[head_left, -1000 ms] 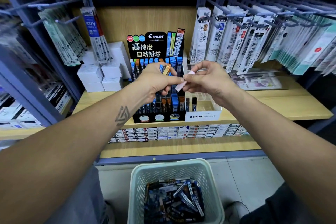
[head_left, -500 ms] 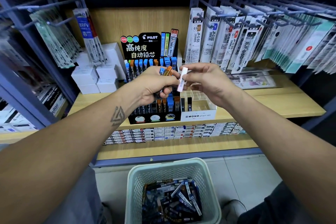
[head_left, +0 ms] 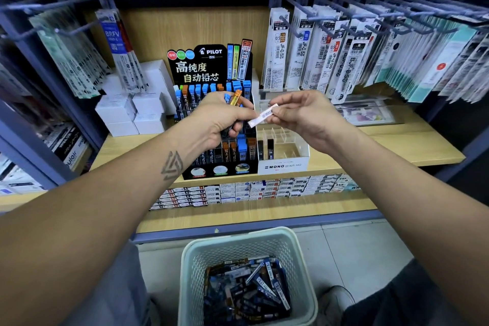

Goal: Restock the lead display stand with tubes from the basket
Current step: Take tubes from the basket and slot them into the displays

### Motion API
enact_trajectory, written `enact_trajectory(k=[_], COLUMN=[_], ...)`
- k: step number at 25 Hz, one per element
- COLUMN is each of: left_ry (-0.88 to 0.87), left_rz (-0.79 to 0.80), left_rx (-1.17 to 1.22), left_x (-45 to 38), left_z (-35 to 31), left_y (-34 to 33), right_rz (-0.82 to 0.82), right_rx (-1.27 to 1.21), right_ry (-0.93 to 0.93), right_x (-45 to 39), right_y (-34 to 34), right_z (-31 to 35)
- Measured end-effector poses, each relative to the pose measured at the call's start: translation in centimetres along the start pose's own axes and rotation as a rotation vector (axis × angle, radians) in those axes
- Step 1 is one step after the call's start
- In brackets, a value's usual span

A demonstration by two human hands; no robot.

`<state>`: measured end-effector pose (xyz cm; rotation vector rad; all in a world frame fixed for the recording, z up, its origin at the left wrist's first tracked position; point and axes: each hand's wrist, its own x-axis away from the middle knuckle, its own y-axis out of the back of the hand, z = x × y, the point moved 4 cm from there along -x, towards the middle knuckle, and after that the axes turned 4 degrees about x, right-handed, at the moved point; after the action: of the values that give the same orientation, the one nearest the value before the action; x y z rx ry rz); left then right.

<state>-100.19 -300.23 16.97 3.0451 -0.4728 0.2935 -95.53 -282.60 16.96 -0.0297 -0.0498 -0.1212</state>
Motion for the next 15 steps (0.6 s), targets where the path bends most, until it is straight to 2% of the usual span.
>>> enact_trajectory(k=[2, 4, 7, 10, 15], left_ry=[0.013, 0.060, 0.156, 0.213, 0.207], left_rz=[-0.009, -0.016, 0.008, 0.048, 0.051], left_rx=[0.003, 0.049, 0.205, 0.280, 0.261], left_x=[0.0, 0.0, -0.2, -0.3, -0.3], left_z=[0.0, 0.1, 0.3, 0.5, 0.7], left_y=[-0.5, -0.7, -0.9, -0.8, -0.6], right_rz=[-0.016, -0.051, -0.144, -0.150, -0.128], right_rx=[0.058, 0.238, 0.657, 1.051, 1.113], right_ry=[0.011, 0.062, 0.158, 0.235, 0.242], right_x=[0.0, -0.2, -0.7, -1.0, -1.1], right_y=[1.0, 2.1, 3.7, 3.5, 2.4], right_z=[0.2, 0.5, 0.3, -1.5, -4.3])
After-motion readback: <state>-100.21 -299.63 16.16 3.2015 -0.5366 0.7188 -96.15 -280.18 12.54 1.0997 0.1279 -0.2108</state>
